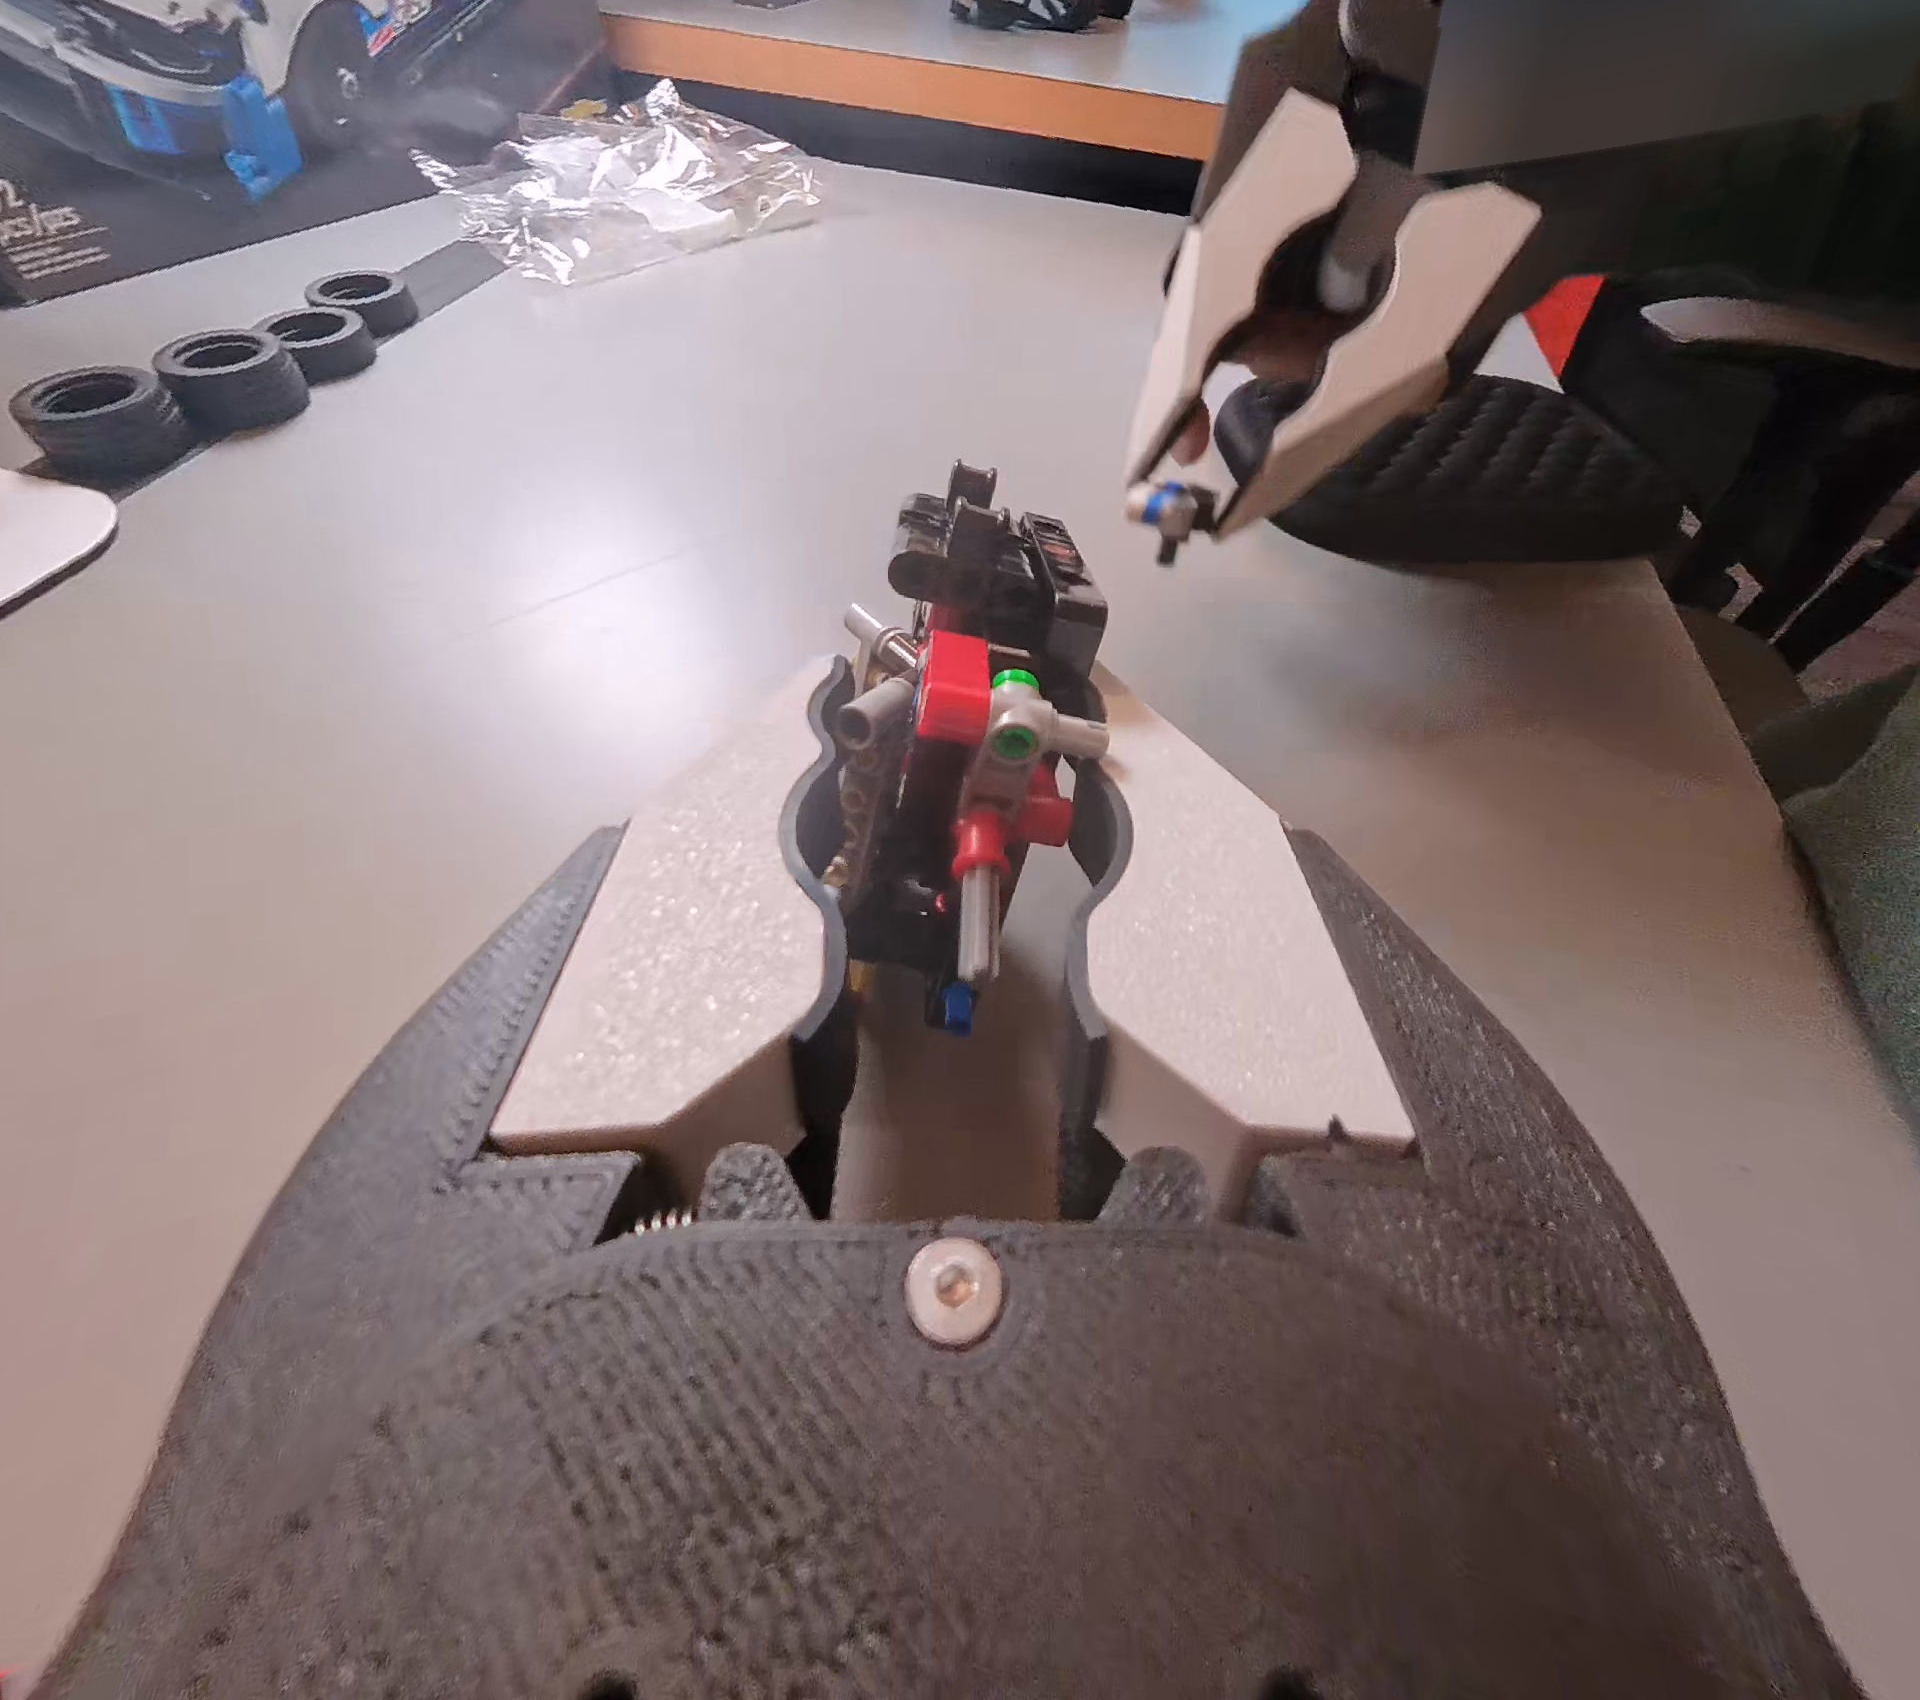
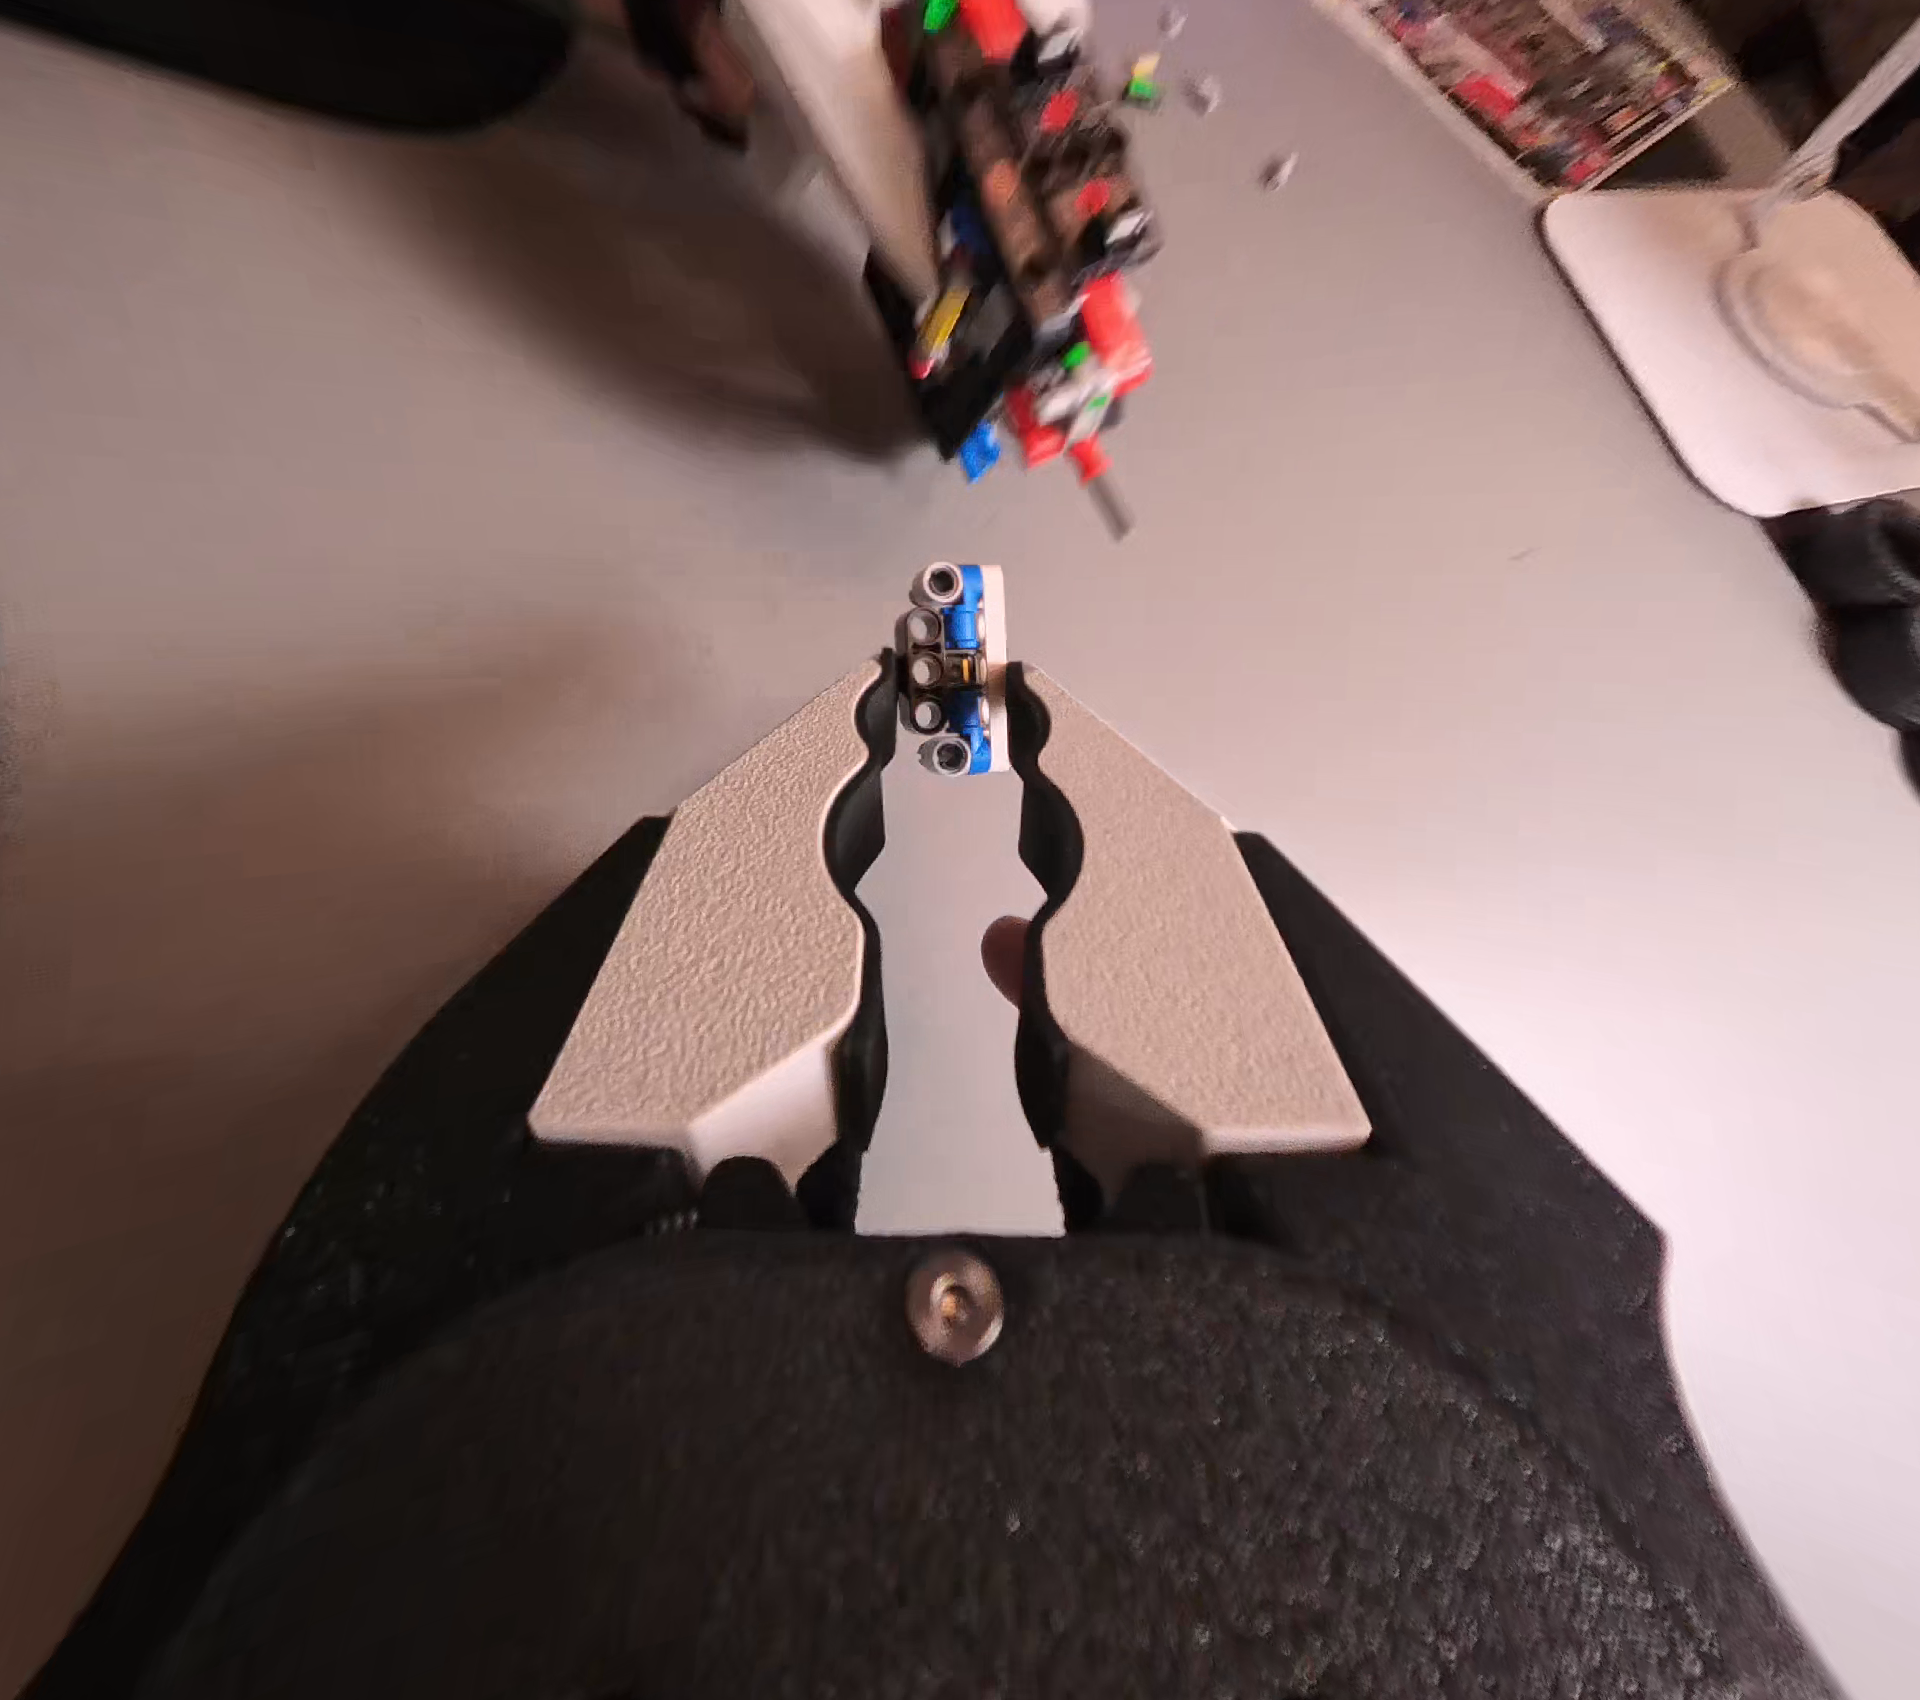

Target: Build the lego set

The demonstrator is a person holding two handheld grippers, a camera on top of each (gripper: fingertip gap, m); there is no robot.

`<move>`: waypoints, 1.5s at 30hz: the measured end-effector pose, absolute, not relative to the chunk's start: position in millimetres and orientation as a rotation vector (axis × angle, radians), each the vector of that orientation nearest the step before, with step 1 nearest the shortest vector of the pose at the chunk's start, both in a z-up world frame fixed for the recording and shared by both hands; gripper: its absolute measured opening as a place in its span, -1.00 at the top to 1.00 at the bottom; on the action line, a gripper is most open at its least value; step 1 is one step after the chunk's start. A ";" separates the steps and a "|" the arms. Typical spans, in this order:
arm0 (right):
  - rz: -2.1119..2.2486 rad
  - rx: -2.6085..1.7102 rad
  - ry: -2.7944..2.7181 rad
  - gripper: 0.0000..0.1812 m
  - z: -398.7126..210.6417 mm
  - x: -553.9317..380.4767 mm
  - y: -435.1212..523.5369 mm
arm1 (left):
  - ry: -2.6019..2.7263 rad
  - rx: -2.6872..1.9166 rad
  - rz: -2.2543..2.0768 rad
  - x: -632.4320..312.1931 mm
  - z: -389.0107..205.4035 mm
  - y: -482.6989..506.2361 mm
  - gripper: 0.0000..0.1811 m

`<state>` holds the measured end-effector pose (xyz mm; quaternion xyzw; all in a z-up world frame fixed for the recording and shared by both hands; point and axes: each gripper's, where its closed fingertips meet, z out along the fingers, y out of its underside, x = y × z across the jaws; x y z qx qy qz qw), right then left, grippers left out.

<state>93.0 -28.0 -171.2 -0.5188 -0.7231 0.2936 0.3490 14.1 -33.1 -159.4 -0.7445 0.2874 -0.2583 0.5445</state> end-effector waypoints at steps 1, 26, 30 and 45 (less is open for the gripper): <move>0.800 -1.337 -1.851 0.79 -158.9 88.6 -26.8 | 0.693 -1.761 -0.617 17.9 -159.3 -34.3 0.58; 0.724 -1.077 -2.091 0.80 -119.6 21.4 -43.2 | 0.600 -1.819 -0.772 20.3 -155.1 -36.2 0.58; 0.665 -1.061 -2.101 0.79 -121.6 19.3 -42.0 | 0.594 -1.823 -0.765 17.9 -155.9 -34.8 0.58; 0.643 -1.114 -2.038 0.79 -124.4 13.0 -36.3 | 0.525 -1.831 -0.787 15.1 -153.8 -30.4 0.59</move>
